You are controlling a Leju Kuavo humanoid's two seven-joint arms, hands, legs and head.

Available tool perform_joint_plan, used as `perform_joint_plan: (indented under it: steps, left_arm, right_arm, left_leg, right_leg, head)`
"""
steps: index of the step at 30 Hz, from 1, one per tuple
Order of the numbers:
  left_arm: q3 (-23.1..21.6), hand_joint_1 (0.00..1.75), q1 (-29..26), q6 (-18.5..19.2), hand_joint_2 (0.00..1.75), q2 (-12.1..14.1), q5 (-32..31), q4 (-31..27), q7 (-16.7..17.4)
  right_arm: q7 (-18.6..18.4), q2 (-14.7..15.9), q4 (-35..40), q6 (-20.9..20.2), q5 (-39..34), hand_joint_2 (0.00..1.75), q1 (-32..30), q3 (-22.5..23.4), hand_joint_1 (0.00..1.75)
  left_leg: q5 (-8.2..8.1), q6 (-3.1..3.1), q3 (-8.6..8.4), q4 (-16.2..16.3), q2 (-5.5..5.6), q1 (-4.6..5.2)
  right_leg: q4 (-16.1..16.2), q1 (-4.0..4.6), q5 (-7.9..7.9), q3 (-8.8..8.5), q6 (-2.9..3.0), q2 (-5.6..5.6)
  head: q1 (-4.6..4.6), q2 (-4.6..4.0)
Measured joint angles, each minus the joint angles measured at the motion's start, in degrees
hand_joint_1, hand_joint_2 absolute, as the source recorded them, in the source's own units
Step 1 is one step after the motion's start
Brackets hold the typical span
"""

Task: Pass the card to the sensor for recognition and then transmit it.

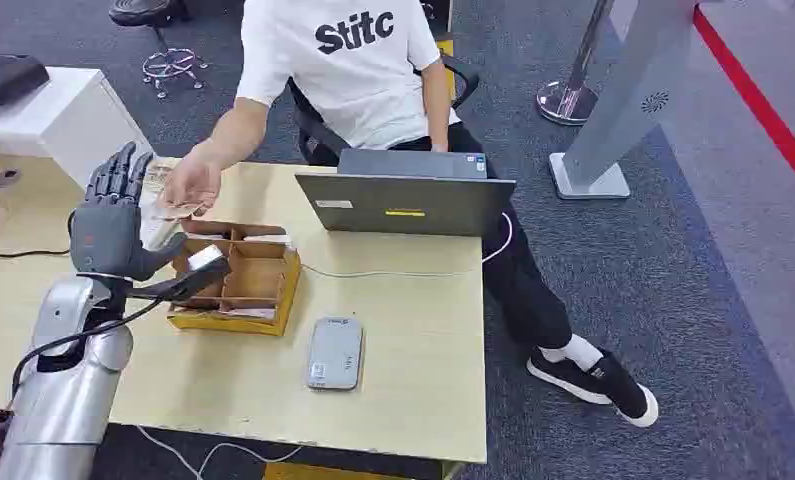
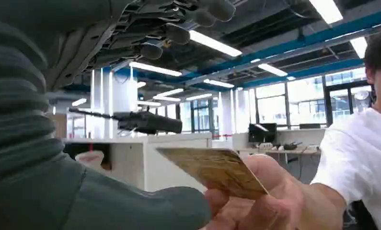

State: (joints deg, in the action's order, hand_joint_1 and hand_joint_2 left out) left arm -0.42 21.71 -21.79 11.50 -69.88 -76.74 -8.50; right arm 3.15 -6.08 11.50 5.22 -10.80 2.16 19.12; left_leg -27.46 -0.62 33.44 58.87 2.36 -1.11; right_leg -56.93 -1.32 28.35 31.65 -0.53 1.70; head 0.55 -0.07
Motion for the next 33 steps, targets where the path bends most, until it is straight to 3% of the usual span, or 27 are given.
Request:
perform_joint_plan:
  steps: [10,16,17,18,33]
  left_arm:
    - [-11.99,0.0,6.82,-2.36,1.75,5.48,-13.84,5.9,7.01]
    - [-15.53,0.0,8.22,-3.3,1.75,7.4,-19.6,7.76,9.96]
    - [-15.86,0.17,8.27,-3.28,1.75,7.58,-19.75,7.91,10.12]
    - [-16.15,1.75,8.35,-3.3,1.75,7.78,-19.78,8.09,10.16]
    - [-16.5,1.75,8.26,-3.91,1.75,8.61,-19.91,9.18,10.1]
  right_arm:
    - [-1.33,-0.13,-0.07,0.77,1.57,1.75,0.41,-0.57,0.0]
    - [-1.94,-0.15,-0.24,1.27,2.49,1.75,0.5,-0.63,0.0]
    - [-1.99,-0.17,-0.28,1.4,2.51,1.75,0.49,-0.63,0.0]
    - [-2.08,-0.2,-0.31,1.46,2.53,1.75,0.49,-0.63,0.0]
    - [-2.05,-0.57,-0.44,1.86,3.45,1.75,0.52,-0.79,0.0]
  left_leg:
    - [0.01,-0.01,0.01,0.0,0.01,0.0]
    - [0.02,-0.02,0.01,0.0,0.01,0.0]
    - [0.02,-0.03,0.01,0.0,0.01,0.0]
    - [0.02,-0.03,0.01,0.0,0.01,0.0]
    - [0.02,-0.02,0.04,0.0,0.03,0.0]
  right_leg:
    - [-0.01,0.0,0.0,-0.01,0.0,-0.01]
    - [-0.02,0.0,0.0,0.0,0.0,-0.01]
    - [-0.02,0.0,0.0,0.0,0.0,0.0]
    - [-0.02,0.0,0.0,0.0,0.0,-0.01]
    - [-0.02,0.0,0.0,0.0,0.0,-0.03]
  head:
    - [-0.02,0.0]
    - [0.0,0.0]
    - [0.0,0.0]
    - [-0.02,0.0]
    - [-0.02,0.0]
